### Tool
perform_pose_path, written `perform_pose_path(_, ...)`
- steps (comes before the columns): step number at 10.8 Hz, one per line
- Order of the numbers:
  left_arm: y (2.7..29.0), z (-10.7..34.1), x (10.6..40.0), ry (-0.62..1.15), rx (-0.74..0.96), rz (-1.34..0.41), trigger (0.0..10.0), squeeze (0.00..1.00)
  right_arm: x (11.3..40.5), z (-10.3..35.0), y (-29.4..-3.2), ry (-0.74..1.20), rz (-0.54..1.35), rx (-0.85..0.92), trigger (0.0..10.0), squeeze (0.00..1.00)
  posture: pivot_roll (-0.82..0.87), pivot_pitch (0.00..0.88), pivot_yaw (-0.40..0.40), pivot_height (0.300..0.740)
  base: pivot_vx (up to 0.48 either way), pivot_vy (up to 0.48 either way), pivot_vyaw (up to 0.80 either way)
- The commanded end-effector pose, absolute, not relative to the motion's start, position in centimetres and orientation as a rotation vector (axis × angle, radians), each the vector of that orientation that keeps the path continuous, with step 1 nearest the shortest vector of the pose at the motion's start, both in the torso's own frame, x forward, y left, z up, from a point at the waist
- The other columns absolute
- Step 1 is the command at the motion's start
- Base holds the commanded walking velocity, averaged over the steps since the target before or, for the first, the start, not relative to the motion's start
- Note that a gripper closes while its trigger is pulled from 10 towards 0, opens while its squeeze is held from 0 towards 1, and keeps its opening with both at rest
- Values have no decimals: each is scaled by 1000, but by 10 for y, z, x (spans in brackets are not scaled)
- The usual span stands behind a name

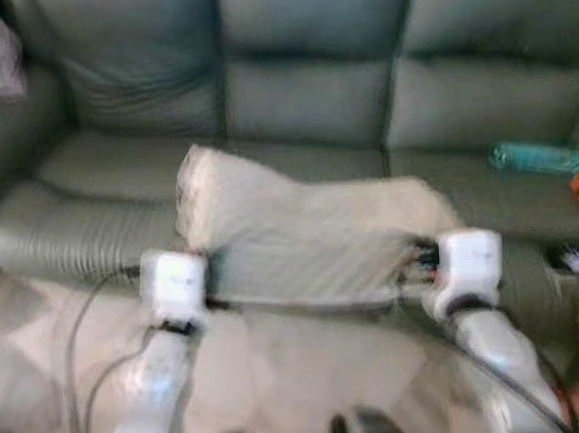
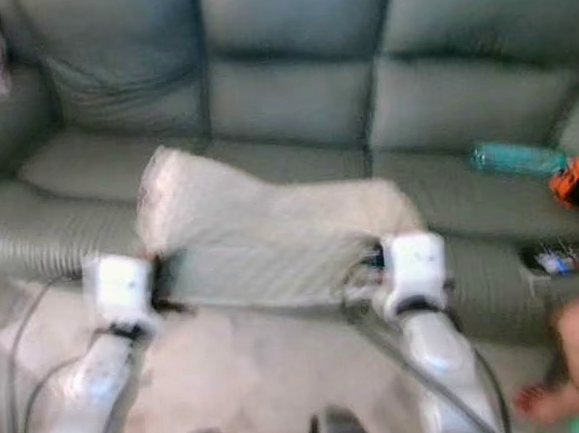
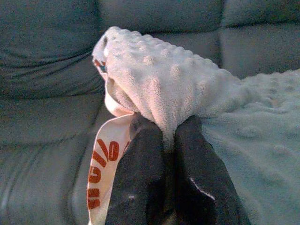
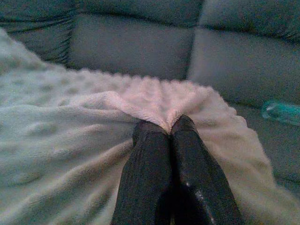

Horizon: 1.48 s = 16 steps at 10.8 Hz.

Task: Move the pillow to the sofa

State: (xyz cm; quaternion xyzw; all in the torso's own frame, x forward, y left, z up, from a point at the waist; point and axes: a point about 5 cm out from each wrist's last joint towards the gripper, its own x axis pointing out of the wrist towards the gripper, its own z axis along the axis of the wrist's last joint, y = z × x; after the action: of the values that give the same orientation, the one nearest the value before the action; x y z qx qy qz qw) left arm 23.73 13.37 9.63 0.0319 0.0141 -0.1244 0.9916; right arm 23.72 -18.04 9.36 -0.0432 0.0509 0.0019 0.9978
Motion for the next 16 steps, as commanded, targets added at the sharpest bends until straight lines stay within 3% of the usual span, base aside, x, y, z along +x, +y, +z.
perform_pose_path(1,141,102,239,3,79,-233,10000,0,239,100,-175,73,14,-72,10000,0,-7,134,-17,740,420,0,0)
perform_pose_path(9,137,102,241,7,79,-252,10000,0,240,99,-175,82,11,-57,10000,0,-9,132,-17,740,388,205,-100)
perform_pose_path(13,132,101,239,12,75,-289,10000,0,241,98,-174,87,13,-56,10000,0,-7,135,-18,740,0,0,0)
perform_pose_path(16,130,100,241,16,69,-322,10000,0,241,96,-173,96,14,-53,10000,0,-7,137,-19,740,0,0,-800)
